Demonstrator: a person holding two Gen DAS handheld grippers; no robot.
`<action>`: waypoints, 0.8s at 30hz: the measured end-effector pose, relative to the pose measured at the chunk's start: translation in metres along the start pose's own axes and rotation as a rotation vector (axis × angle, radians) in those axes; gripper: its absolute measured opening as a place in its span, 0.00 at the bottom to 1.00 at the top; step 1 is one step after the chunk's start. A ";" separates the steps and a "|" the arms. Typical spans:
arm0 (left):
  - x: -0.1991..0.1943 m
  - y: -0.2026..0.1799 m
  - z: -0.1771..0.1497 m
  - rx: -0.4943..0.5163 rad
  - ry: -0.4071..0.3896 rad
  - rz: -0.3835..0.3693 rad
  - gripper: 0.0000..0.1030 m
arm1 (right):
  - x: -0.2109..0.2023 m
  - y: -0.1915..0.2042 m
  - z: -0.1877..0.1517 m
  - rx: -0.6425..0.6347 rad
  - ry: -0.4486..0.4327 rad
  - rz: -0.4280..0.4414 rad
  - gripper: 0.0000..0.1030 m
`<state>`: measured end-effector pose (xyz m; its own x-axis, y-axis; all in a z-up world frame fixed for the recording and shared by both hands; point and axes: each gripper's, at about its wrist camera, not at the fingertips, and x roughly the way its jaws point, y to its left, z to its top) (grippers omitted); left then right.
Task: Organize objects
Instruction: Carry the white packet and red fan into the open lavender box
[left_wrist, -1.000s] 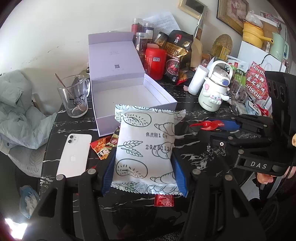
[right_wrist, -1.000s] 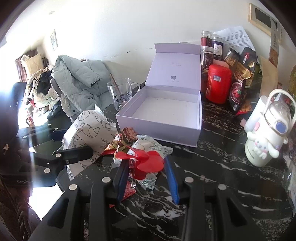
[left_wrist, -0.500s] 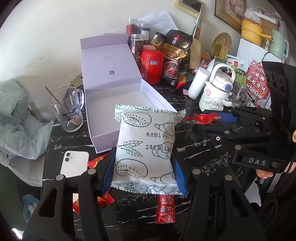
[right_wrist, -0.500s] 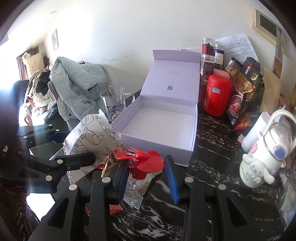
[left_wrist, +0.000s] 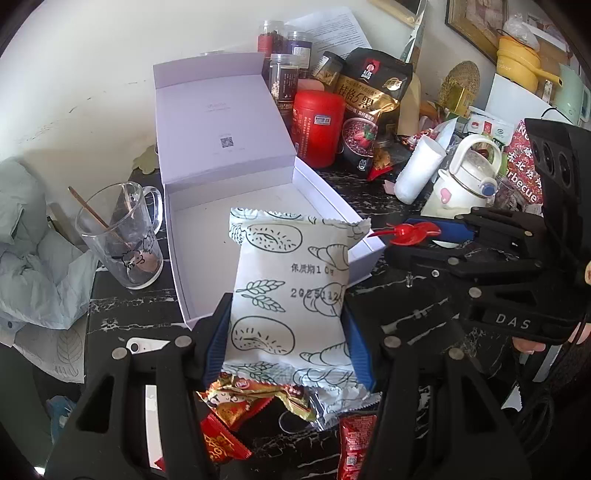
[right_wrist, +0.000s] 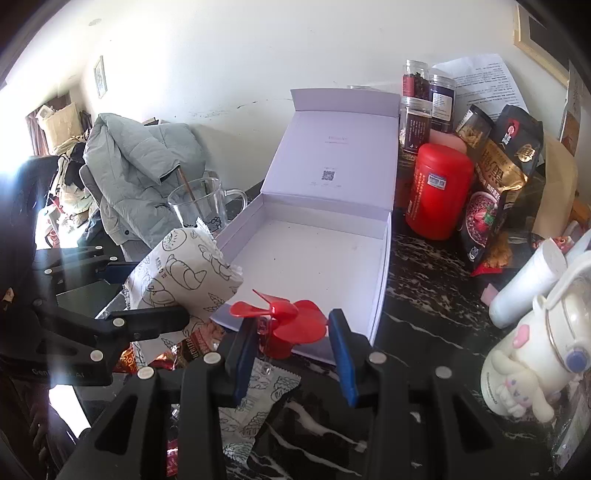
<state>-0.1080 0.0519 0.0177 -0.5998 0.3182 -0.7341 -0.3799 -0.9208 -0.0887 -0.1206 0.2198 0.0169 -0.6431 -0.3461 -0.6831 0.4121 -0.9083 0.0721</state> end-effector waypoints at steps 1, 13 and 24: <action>0.003 0.002 0.003 0.002 0.004 -0.001 0.53 | 0.003 -0.001 0.003 0.000 0.003 -0.002 0.37; 0.038 0.021 0.034 0.016 0.034 0.006 0.53 | 0.035 -0.017 0.031 -0.011 0.018 -0.008 0.37; 0.066 0.037 0.062 0.025 0.036 0.053 0.53 | 0.062 -0.034 0.055 -0.027 0.012 -0.018 0.37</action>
<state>-0.2054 0.0528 0.0074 -0.5942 0.2610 -0.7608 -0.3662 -0.9300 -0.0330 -0.2093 0.2162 0.0121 -0.6427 -0.3266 -0.6931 0.4178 -0.9076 0.0402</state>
